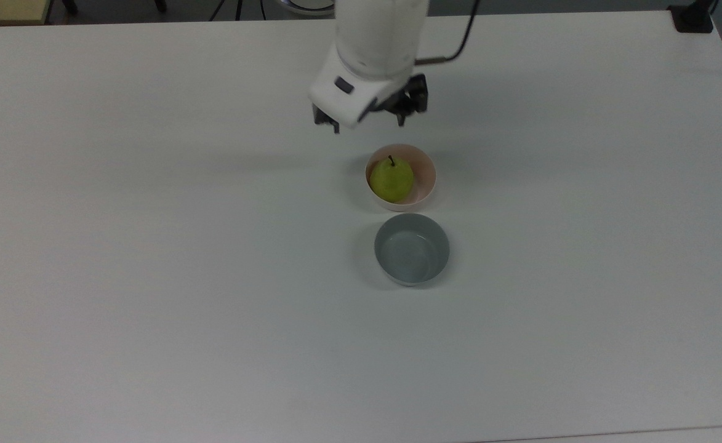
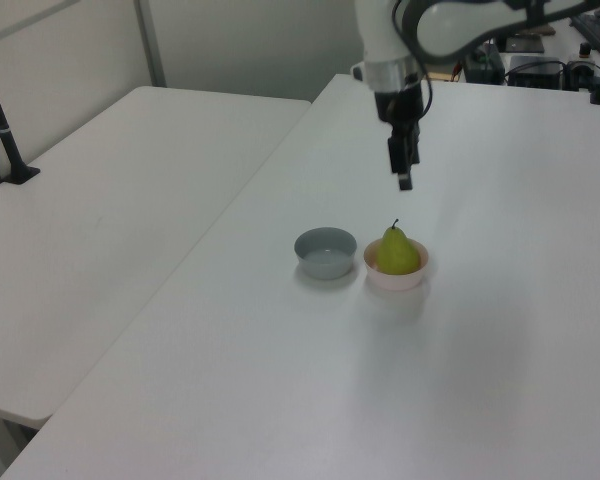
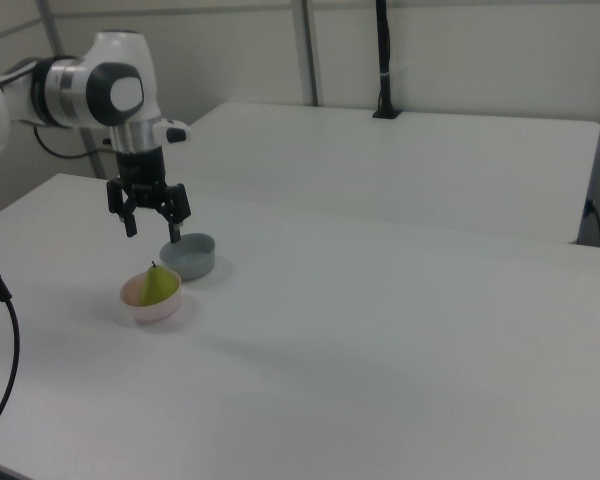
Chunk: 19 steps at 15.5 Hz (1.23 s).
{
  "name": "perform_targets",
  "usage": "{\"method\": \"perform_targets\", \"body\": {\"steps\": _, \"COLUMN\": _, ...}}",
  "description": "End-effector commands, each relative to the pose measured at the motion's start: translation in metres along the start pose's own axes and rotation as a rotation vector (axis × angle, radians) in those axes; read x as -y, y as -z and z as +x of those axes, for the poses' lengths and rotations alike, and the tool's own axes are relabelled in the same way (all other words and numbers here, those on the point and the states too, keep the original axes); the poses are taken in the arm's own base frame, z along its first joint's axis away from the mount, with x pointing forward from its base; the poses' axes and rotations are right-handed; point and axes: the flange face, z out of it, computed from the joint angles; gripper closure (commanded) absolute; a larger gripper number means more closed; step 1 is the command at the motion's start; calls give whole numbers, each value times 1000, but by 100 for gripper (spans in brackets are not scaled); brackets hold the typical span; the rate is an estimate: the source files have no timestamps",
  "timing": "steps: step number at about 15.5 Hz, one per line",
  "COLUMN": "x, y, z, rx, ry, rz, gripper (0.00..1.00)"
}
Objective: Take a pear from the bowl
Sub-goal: 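Move the open gripper over the pear in the pink bowl, then lower the gripper around the pear and close on it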
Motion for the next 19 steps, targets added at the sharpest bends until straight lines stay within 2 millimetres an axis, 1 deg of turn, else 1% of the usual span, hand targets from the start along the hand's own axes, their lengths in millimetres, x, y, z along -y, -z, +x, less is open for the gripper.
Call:
{"method": "perform_targets", "body": {"steps": 1, "x": 34, "y": -43, "z": 25, "rx": -26, "ry": -16, "rz": -3, "gripper": 0}}
{"method": "perform_targets", "body": {"steps": 2, "x": 37, "y": -54, "z": 30, "rx": -17, "ry": -19, "rz": -7, "gripper": 0}}
{"method": "perform_targets", "body": {"steps": 4, "x": 43, "y": -69, "z": 34, "rx": -5, "ry": -23, "rz": -12, "gripper": 0}}
{"method": "perform_targets", "body": {"steps": 5, "x": 53, "y": -76, "z": 35, "rx": 4, "ry": -6, "rz": -24, "gripper": 0}}
{"method": "perform_targets", "body": {"steps": 6, "x": 57, "y": -83, "z": 36, "rx": 14, "ry": 1, "rz": -32, "gripper": 0}}
{"method": "perform_targets", "body": {"steps": 9, "x": 63, "y": -110, "z": 41, "rx": 53, "ry": -8, "rz": -47, "gripper": 0}}
{"method": "perform_targets", "body": {"steps": 10, "x": 66, "y": -115, "z": 41, "rx": 59, "ry": -8, "rz": -57, "gripper": 5}}
{"method": "perform_targets", "body": {"steps": 11, "x": 71, "y": -118, "z": 41, "rx": 61, "ry": 1, "rz": -75, "gripper": 13}}
{"method": "perform_targets", "body": {"steps": 12, "x": 77, "y": -120, "z": 39, "rx": 62, "ry": 14, "rz": -89, "gripper": 27}}
{"method": "perform_targets", "body": {"steps": 13, "x": 78, "y": -121, "z": 39, "rx": 65, "ry": 16, "rz": -90, "gripper": 42}}
{"method": "perform_targets", "body": {"steps": 14, "x": 78, "y": -123, "z": 38, "rx": 68, "ry": 16, "rz": -91, "gripper": 52}}
{"method": "perform_targets", "body": {"steps": 17, "x": 78, "y": -124, "z": 38, "rx": 71, "ry": 19, "rz": -93, "gripper": 76}}
{"method": "perform_targets", "body": {"steps": 19, "x": 78, "y": -124, "z": 38, "rx": 71, "ry": 27, "rz": -92, "gripper": 87}}
